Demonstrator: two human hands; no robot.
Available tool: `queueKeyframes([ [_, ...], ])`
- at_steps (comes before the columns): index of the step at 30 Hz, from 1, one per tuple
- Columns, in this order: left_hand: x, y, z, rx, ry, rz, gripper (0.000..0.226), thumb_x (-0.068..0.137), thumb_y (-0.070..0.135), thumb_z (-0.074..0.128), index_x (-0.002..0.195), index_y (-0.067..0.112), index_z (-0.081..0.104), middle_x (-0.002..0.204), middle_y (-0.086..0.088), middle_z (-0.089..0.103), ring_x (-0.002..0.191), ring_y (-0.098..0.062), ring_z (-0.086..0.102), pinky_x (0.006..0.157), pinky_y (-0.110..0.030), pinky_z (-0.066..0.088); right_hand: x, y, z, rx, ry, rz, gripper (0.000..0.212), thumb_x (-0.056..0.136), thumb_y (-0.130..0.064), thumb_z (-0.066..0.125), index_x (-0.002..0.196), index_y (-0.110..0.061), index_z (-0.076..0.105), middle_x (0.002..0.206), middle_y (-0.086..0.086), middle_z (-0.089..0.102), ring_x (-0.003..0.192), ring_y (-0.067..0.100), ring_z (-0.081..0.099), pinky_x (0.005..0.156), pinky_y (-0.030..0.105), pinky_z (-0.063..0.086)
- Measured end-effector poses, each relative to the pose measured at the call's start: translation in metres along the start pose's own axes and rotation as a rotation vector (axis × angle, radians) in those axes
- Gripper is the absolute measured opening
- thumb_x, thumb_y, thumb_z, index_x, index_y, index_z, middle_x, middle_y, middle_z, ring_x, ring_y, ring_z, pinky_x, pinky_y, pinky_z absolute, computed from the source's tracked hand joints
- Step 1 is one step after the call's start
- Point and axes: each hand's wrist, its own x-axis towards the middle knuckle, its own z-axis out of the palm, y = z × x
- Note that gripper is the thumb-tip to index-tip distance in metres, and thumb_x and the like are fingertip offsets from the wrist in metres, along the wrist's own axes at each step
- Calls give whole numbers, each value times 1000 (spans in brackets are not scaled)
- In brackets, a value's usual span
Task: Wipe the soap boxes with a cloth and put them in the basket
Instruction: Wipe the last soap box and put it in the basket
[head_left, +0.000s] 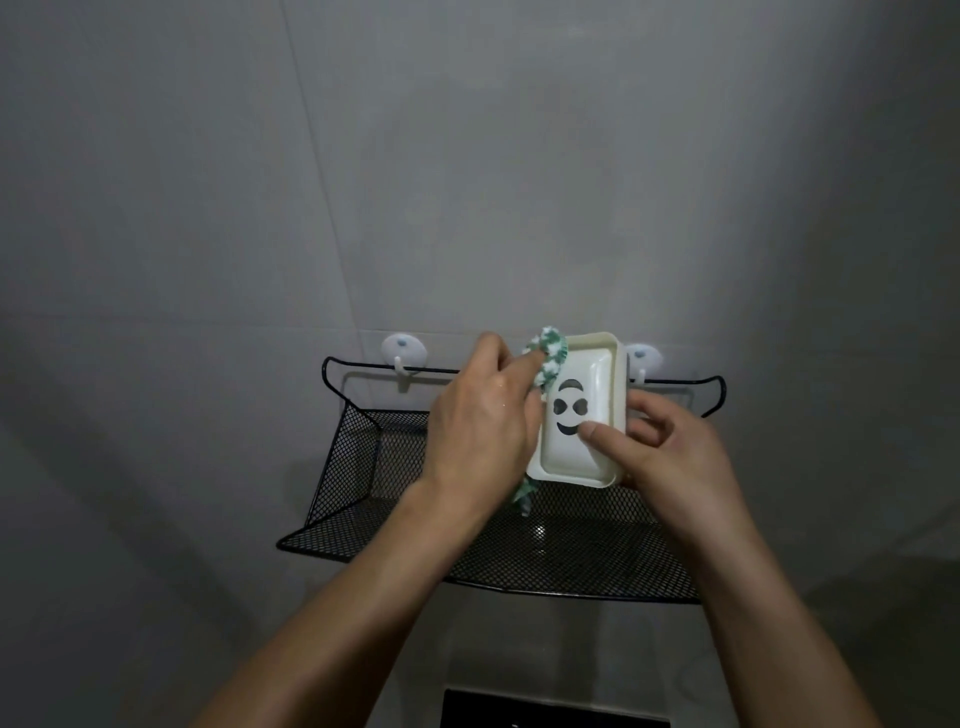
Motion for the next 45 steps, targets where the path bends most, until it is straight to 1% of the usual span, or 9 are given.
queueKeyframes([
  [5,6,7,-1,-42,-39,44,35,92,16,59,126,21,66,99,-5,52,86,-25,56,68,-42,50,-1,-1,-5,-28,-37,0,39,77,-9,81,115,-16,71,94,1,78,86,20,76,74,39,60],
  [10,9,15,-4,31,-70,201,32,94,31,59,125,26,65,101,-4,53,92,-25,52,79,-42,44,-2,-5,-8,-33,-82,11,36,79,-5,78,113,-16,71,92,3,79,84,22,76,74,38,60],
  [15,18,8,-12,100,-11,317,22,89,24,69,109,17,74,84,-9,57,77,-28,55,66,-40,42,-5,-9,-7,-5,-79,26,37,79,-2,78,113,-12,70,90,6,78,82,25,76,66,32,57],
  [19,21,-4,-17,218,8,243,15,87,23,68,93,11,75,78,-6,56,71,-24,54,65,-35,39,-7,-14,-12,-3,-53,28,38,78,-6,79,114,-15,68,92,3,78,83,21,76,67,33,59],
  [24,19,-5,-18,244,21,154,19,79,20,76,97,16,71,78,1,57,70,-21,55,63,-32,38,-8,-19,-9,-22,-61,51,38,79,-8,80,115,-16,68,90,2,79,80,20,76,61,31,59],
  [34,-6,3,-6,249,-127,306,17,93,27,66,98,14,75,80,-2,57,71,-16,46,64,-31,31,-4,-24,-11,-52,115,1,32,77,-8,81,102,-22,68,88,1,78,81,18,76,75,39,60],
  [40,-8,-1,-6,155,-359,311,30,99,38,47,100,17,69,92,3,54,85,-16,52,66,-31,40,-6,-24,-10,-11,115,12,38,78,-2,78,108,-21,64,90,1,78,79,15,75,57,22,54],
  [42,-11,-1,-6,151,-333,269,30,99,37,47,107,19,70,95,4,52,84,-14,51,65,-27,33,-5,-24,-9,6,116,19,36,78,-1,77,105,-20,61,90,0,78,78,15,75,54,18,51],
  [45,-19,4,-4,114,-236,158,26,98,34,51,104,18,70,96,2,53,81,-18,55,63,-31,41,-1,-25,-7,46,111,24,33,79,3,75,103,-13,58,89,3,77,78,17,75,54,21,52],
])
